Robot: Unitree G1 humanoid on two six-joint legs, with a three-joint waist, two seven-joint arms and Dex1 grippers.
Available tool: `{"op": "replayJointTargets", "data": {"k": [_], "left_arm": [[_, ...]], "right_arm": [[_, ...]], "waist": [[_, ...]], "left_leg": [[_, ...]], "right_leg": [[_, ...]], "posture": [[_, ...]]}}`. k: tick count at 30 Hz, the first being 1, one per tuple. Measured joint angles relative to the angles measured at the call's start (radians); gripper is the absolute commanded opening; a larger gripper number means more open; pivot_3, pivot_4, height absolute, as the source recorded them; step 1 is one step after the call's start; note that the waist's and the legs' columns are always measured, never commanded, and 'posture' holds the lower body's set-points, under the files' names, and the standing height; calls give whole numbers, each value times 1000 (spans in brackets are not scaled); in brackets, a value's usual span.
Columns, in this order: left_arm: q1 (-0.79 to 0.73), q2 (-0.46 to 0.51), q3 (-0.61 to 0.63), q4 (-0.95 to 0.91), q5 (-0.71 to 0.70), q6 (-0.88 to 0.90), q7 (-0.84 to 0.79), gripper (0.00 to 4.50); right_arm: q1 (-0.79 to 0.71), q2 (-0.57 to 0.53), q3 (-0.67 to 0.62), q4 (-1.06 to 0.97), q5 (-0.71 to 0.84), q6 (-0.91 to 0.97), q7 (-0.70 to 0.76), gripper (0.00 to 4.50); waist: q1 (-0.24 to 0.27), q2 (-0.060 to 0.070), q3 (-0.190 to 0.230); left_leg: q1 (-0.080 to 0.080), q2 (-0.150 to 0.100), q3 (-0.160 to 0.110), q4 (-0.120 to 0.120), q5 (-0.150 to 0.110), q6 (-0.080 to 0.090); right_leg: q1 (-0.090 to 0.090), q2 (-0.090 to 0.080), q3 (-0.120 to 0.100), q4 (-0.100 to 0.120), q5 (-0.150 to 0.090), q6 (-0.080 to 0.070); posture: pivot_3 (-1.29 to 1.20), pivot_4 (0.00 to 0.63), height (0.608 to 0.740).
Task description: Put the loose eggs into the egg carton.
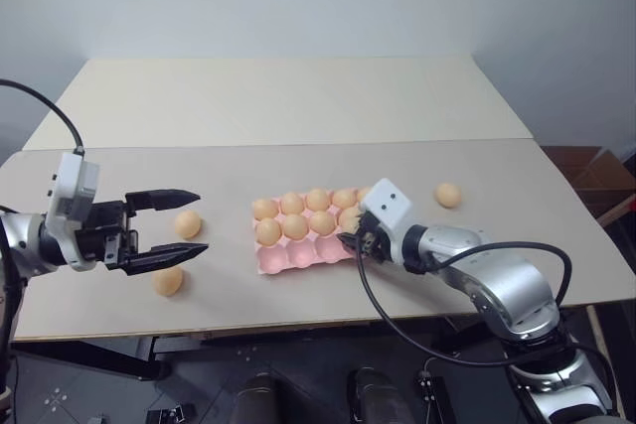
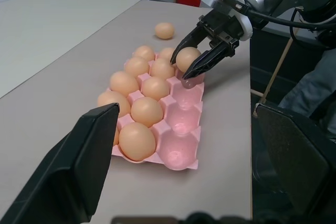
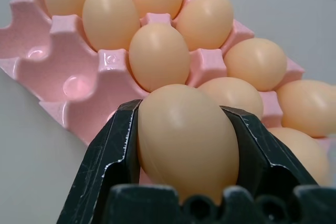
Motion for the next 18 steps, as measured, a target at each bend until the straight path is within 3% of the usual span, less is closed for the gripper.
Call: {"op": "replayJointTargets", "data": {"k": [6, 10, 14, 18], "left_arm": [[23, 0, 9, -15, -1, 1, 5, 4500], [23, 0, 18, -18, -3, 3, 11, 4500], [34, 2, 34, -15, -2, 2, 2, 4500], [73, 12, 64, -1, 4, -2, -10, 4500]], "right_arm": [[5, -4, -3, -1, 7, 0, 21, 4440], [4, -19, -56, -26, 24, 8, 33, 4481], [10, -97, -211, -90, 97, 14, 95, 4481], [168, -240, -403, -84, 128, -115, 236, 4481]], "waist": [[-1, 0, 0], [1, 0, 0], [4, 0, 0], [9, 0, 0]], "left_leg": [[0, 0, 0, 0, 0, 0], [0, 0, 0, 0, 0, 0], [-1, -1, 0, 0, 0, 0], [0, -1, 1, -1, 0, 0]], "right_leg": [[0, 0, 0, 0, 0, 0], [0, -1, 0, 0, 0, 0], [0, -1, 0, -2, 0, 0], [1, -1, 0, -3, -3, 1]], "posture": [[0, 150, 740], [0, 150, 740], [0, 150, 740], [0, 150, 740]]}}
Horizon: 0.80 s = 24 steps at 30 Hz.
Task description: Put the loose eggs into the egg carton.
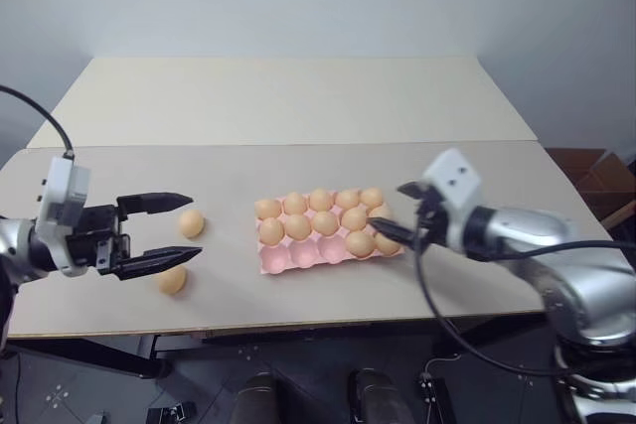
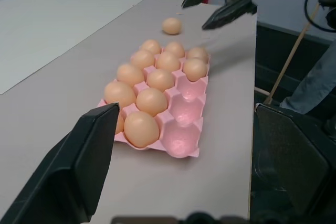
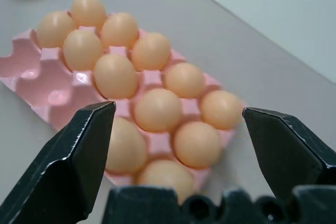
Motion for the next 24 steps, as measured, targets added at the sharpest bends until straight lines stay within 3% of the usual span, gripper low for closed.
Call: {"op": "replayJointTargets", "data": {"k": [7, 10, 20, 24], "left_arm": [[80, 0, 74, 9, 5, -3, 3, 4500], [112, -13, 90, 5, 5, -3, 12, 4500], [108, -15, 90, -14, -3, -7, 30, 4500], [78, -16, 80, -7, -3, -13, 32, 4500]], "right_arm": [[306, -129, -254, 191, -9, -379, 298, 4481], [364, -137, -289, 233, -9, -456, 354, 4481], [352, -136, -279, 257, -9, -503, 331, 4481], [221, -130, -210, 303, -52, -449, 217, 4481]], "waist": [[-3, 0, 0], [-9, 0, 0], [-7, 0, 0], [-12, 0, 0]], "left_leg": [[3, 1, 1, 0, 0, 0], [5, 1, 1, 0, 0, 0], [4, 1, 1, 0, 0, 0], [5, 1, 2, 0, 0, 0]], "right_leg": [[3, 0, 1, 1, -4, 2], [4, 0, 1, 2, -6, -1], [3, 0, 1, 2, -6, -2], [3, 0, 2, 2, -5, -3]], "posture": [[0, 150, 740], [0, 150, 740], [0, 150, 740], [0, 150, 740]]}}
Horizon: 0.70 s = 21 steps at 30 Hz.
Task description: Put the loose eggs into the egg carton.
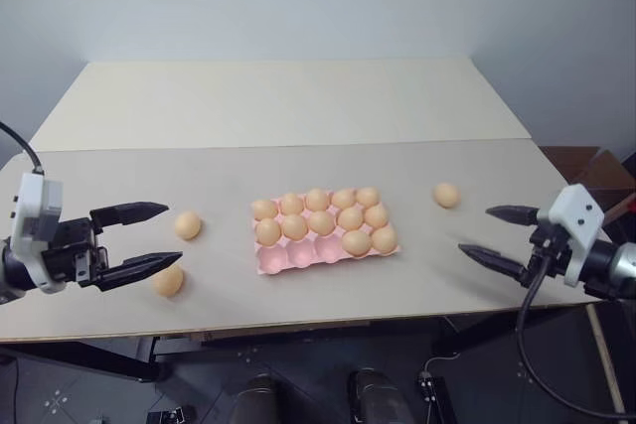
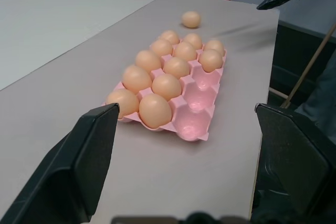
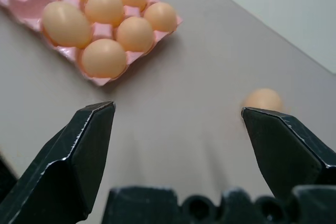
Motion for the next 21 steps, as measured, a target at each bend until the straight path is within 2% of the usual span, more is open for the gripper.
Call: {"op": "replayJointTargets", "data": {"k": [7, 9, 13, 16, 18, 21], "left_arm": [[-62, -10, -58, 21, 5, -19, -1, 4500], [-68, -12, -70, 23, 9, -20, -2, 4500], [-69, -14, -74, 26, 19, -21, -3, 4500], [-54, -15, -70, 22, 20, -21, -3, 4500], [-37, -17, -66, 15, 20, -21, -2, 4500], [-20, -19, -55, 6, 20, -21, 1, 4500]], "right_arm": [[-355, 166, 263, 293, -179, 143, -268, 4481], [-425, 201, 305, 393, -218, 145, -309, 4481], [-568, 268, 360, 634, -312, 118, -401, 4481], [-612, 295, 381, 754, -352, 88, -425, 4481], [-630, 306, 385, 816, -369, 75, -432, 4117], [-641, 315, 386, 845, -379, 52, -432, 3335]], "waist": [[-2, 0, 0], [-1, 0, 0], [2, 0, 0], [1, 0, 0], [-1, 0, 0], [-3, 0, 0]], "left_leg": [[-4, -1, 0, -1, 0, 0], [-6, -2, 0, -1, 0, 0], [-10, -2, 0, -1, 0, 0], [-11, -2, 0, -1, 0, 0], [-11, -2, 0, -1, 0, 0], [-11, -1, 0, 0, 0, 0]], "right_leg": [[-4, 0, 1, 0, 5, -5], [-6, 0, 1, 0, 8, 1], [-9, 0, 1, 0, 9, 2], [-10, 0, 1, 0, 9, 2], [-10, 0, 1, 0, 9, 2], [-10, 1, 1, 1, 9, 2]], "posture": [[0, 150, 740], [0, 150, 740], [0, 150, 740], [0, 150, 740], [0, 150, 740], [0, 150, 740]]}}
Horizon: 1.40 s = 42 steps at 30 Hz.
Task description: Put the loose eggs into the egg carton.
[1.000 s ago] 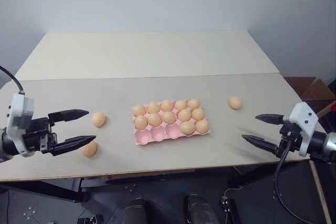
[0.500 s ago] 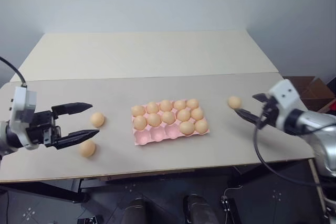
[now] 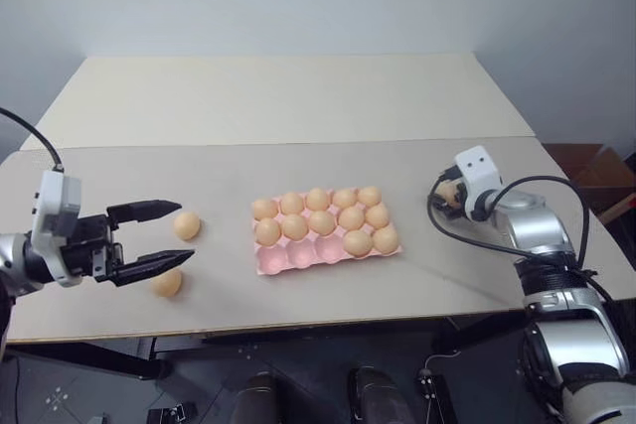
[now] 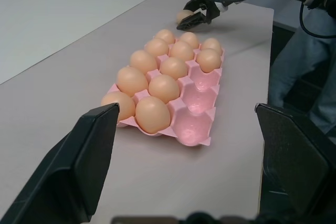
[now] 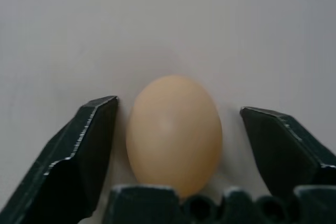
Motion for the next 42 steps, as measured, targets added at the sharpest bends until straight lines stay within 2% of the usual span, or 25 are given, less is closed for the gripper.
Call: {"op": "replayJointTargets", "data": {"k": [3, 4, 5, 10, 14, 18, 22, 30, 38, 42], "left_arm": [[14, 0, 24, -14, 0, 0, 2, 4500], [14, 0, 26, -14, -1, 0, 3, 4500], [15, 0, 26, -15, -1, 0, 4, 4500], [17, 0, 31, -19, -1, 1, 6, 4500], [25, 7, 50, -17, -3, 5, -2, 4500], [27, 20, 63, -16, -4, 12, -14, 4500], [23, 22, 63, -15, -7, 26, -15, 4500], [23, 25, 63, -15, -20, 42, -22, 4500], [22, 25, 63, -15, -21, 42, -21, 4500], [25, 26, 66, -16, -21, 43, -20, 4500]], "right_arm": [[3, 8, -5, -11, 3, 0, 6, 2261], [5, 8, -8, -25, 5, 2, 9, 2005], [11, 8, -15, -53, 13, 16, 18, 1930], [84, -10, -28, -349, 78, 133, 86, 1930], [155, -28, -51, -702, 203, 308, 154, 1930], [202, 13, -1, -972, 298, 417, 170, 1930], [250, 56, 129, -1043, 320, 446, 154, 1930], [253, 101, 244, -1059, 302, 448, 96, 1930], [242, 114, 275, -1058, 297, 449, 86, 4488], [232, 86, 184, -1102, 355, 474, 109, 4488]], "waist": [[-1, 0, 0], [-1, 0, 0], [0, 0, 0], [1, 0, 0], [3, 0, 0], [0, 0, -1], [2, 0, -1], [4, 0, -1], [4, 0, -1], [6, 0, -1]], "left_leg": [[0, 0, 0, 0, 0, 0], [0, 0, 0, 0, 0, 0], [0, 0, 0, 0, 0, 0], [0, 1, 0, 0, 0, 0], [0, 1, -1, 0, 0, 0], [2, 1, 0, 0, 0, 0], [1, 1, 0, 1, 1, -1], [1, 1, 0, 2, 1, -1], [0, 1, 0, 2, 1, -1], [0, 1, 0, 2, 1, -1]], "right_leg": [[0, 0, 0, 1, 0, 0], [0, 0, 0, 1, 0, 0], [0, 0, 0, 1, 0, 0], [-1, 0, 0, 1, 0, 0], [-1, 0, -1, 1, 0, 1], [0, 0, -1, 1, 0, 0], [0, 0, -1, 1, 0, 0], [-1, 0, -1, 2, 1, 0], [-1, 0, -1, 2, 0, 0], [-1, 0, -1, 1, 1, 0]], "posture": [[0, 150, 740], [0, 150, 740], [0, 150, 740], [0, 150, 740], [0, 150, 740], [0, 150, 740], [0, 150, 740], [0, 150, 740], [0, 150, 740], [0, 150, 740]]}}
